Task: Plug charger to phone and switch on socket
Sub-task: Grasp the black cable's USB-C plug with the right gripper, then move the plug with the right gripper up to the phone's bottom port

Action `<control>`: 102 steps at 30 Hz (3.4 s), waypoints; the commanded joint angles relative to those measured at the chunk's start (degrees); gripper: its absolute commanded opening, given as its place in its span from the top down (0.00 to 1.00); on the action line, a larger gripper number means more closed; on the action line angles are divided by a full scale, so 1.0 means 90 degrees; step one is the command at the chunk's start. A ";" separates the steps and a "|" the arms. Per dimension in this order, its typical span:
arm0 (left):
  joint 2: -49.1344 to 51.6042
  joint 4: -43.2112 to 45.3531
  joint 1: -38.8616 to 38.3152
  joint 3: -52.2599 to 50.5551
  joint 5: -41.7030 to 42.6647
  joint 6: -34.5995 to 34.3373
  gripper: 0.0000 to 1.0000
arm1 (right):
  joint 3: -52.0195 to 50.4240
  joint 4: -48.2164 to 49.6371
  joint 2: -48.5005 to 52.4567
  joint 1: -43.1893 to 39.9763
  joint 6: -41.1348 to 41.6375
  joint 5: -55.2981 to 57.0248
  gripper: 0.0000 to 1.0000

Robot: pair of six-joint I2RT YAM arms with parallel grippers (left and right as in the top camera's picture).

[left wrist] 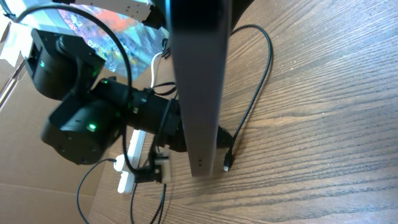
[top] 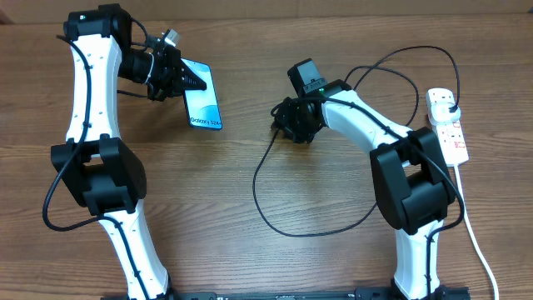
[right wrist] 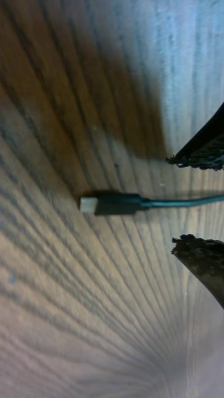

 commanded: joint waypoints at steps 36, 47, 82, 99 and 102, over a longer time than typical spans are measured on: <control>-0.0085 0.0068 0.0022 0.0002 -0.0066 -0.0019 0.96 | 0.0058 0.0418 0.0697 -0.0206 -0.2841 -0.1003 0.96; -0.0085 0.0061 0.0000 0.0002 -0.0012 0.0277 0.96 | 0.0063 0.0318 -0.0568 -0.0532 -0.4320 -0.2868 0.96; -0.0087 -0.0287 -0.1200 0.0002 0.2450 0.2822 0.95 | -0.3891 0.1195 -0.6297 -0.0478 -0.2390 -0.2793 0.96; -0.0087 -0.0289 -0.1231 0.0005 0.4301 0.3079 0.96 | -0.4374 0.2805 -0.6411 0.0486 -0.0736 -0.1926 0.96; -0.0087 -0.0289 -0.1282 0.0005 0.4301 0.3077 0.96 | -0.4374 0.2909 -0.6409 0.0486 -0.0731 -0.1921 0.96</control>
